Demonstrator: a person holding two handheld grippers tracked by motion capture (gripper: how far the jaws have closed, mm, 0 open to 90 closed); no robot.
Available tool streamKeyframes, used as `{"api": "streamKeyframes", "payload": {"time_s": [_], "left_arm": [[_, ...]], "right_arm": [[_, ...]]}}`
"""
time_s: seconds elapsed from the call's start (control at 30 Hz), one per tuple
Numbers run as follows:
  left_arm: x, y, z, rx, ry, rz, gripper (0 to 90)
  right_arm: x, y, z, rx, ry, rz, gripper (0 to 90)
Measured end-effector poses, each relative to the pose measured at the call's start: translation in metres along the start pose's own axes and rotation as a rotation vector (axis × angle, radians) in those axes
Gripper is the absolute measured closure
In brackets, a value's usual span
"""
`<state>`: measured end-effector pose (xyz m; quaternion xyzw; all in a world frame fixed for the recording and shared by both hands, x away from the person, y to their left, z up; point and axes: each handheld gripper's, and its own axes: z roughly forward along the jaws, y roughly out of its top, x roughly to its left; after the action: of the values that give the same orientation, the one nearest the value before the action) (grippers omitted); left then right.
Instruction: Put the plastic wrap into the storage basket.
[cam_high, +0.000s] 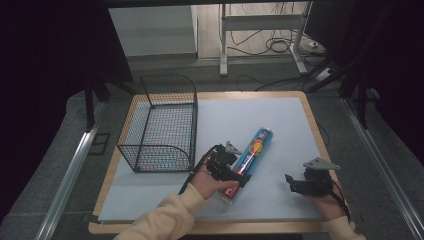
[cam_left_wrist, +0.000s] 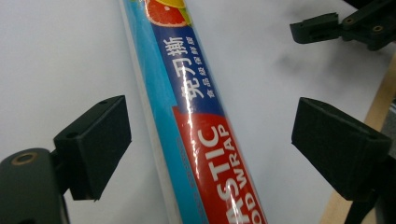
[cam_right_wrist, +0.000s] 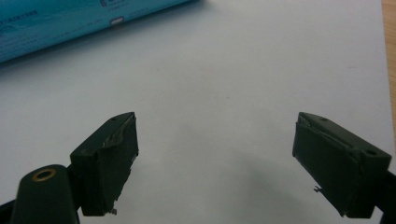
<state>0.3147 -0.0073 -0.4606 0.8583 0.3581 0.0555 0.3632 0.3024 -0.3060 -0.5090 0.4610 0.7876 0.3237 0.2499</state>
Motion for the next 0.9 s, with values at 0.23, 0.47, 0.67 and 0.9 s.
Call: {"api": "streamKeyframes", "payload": {"time_s": [0.23, 0.47, 0.67, 0.9], "left_arm": [[0.005, 0.012, 0.018, 0.066, 0.025, -0.04, 13.3], [0.012, 0.018, 0.03, 0.11, 0.025, -0.04, 13.1], [0.009, 0.024, 0.044, 0.156, 0.021, -0.038, 13.5], [0.009, 0.03, 0.057, 0.195, 0.034, -0.044, 14.5]], "right_arm": [[0.001, 0.0, 0.0, 0.004, -0.004, -0.016, 14.2], [0.001, -0.001, 0.001, 0.015, -0.009, -0.016, 14.2], [0.001, -0.001, 0.001, 0.014, 0.001, -0.019, 14.2], [0.001, -0.001, 0.0, 0.013, 0.002, -0.018, 14.2]]}}
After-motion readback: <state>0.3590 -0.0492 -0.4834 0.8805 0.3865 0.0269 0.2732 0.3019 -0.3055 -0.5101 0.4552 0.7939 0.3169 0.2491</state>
